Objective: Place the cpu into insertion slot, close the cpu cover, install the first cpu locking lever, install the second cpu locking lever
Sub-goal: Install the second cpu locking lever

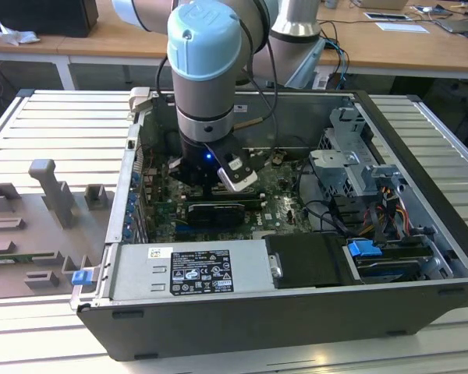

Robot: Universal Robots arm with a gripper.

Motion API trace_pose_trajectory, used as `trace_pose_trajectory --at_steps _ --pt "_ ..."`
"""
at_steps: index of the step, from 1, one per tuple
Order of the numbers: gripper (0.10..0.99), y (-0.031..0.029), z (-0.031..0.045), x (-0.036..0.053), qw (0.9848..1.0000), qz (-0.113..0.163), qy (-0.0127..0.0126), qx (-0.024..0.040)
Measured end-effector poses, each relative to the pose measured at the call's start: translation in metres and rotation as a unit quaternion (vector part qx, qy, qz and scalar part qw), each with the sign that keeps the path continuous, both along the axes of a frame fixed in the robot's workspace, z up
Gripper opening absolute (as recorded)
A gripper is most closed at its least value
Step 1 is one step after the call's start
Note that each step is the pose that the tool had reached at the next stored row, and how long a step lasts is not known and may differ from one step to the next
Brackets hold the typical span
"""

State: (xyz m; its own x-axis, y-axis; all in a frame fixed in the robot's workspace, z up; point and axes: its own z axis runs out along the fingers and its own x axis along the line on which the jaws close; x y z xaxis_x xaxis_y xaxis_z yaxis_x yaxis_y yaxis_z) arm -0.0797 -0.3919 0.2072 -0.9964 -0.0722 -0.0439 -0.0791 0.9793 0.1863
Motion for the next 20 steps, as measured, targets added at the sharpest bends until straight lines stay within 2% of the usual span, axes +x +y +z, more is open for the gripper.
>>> trace_pose_trajectory --at_steps 5,6,10,20 --pt "0.106 -0.0018 -0.0002 -0.0001 1.0 0.0 0.0001 0.0065" --pt "0.106 -0.0018 -0.001 0.0 0.9999 0.0 0.0 0.0119" --pt "0.106 -0.0018 -0.0028 -0.0001 0.9998 0.0 0.0 0.0182" --pt "0.106 -0.0018 -0.007 -0.0006 0.9997 0.0 0.0 0.0227"
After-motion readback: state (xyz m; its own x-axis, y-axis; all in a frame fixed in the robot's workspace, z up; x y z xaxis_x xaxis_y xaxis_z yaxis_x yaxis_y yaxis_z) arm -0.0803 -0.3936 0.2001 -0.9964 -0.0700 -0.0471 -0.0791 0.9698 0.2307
